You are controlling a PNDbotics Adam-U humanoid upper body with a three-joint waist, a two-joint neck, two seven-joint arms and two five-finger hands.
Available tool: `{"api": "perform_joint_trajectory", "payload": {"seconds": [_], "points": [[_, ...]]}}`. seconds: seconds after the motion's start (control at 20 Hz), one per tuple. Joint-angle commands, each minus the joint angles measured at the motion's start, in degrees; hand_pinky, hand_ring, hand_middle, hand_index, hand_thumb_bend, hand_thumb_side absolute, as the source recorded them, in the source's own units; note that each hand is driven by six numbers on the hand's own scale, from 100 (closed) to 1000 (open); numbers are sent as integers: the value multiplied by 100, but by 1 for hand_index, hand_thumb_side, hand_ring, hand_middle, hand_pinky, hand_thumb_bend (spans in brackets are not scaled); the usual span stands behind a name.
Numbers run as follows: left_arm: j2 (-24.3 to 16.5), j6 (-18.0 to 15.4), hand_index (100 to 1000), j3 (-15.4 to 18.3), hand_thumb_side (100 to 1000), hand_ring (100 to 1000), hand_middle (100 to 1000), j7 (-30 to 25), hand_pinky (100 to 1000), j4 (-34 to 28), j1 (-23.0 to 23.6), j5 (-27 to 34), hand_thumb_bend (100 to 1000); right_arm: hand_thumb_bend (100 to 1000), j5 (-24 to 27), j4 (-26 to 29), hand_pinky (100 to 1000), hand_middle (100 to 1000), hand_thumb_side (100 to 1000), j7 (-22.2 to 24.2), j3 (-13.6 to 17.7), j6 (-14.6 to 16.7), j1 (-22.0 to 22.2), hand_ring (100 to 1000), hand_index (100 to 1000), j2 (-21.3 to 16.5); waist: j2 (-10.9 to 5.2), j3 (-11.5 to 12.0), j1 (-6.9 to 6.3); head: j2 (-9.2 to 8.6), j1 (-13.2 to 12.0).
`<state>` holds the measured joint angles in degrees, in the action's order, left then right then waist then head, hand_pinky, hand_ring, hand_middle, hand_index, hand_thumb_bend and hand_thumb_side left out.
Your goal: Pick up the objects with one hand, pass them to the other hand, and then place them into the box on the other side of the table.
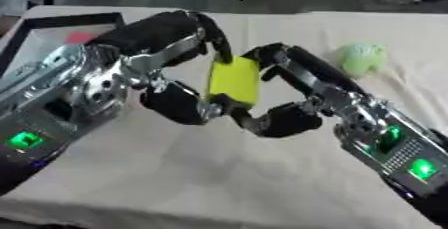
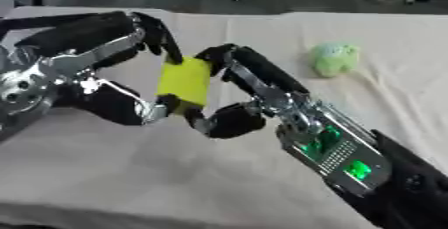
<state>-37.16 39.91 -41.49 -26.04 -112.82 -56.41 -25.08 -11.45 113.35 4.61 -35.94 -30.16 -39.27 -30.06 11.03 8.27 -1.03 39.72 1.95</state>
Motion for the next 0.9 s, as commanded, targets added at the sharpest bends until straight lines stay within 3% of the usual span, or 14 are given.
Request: {"api": "perform_joint_trajectory", "payload": {"seconds": [0.05,0.55,0.9], "points": [[-58,24,913,50,275,798,780,-77,834,27,-51,-110,544,225,14,124,734,658,100,-3,46,43,-82,771,616,-38,-15,0,-90,10,-14],[-33,-15,933,65,320,802,783,-227,835,75,-40,-293,617,227,6,124,734,656,100,-11,43,57,-73,771,613,-42,-13,-7,-90,-19,-34],[-12,0,933,98,252,793,771,-109,827,68,-50,-304,602,232,24,124,732,655,100,-17,39,76,-58,771,611,-60,-17,-15,-94,-16,-27]]}}
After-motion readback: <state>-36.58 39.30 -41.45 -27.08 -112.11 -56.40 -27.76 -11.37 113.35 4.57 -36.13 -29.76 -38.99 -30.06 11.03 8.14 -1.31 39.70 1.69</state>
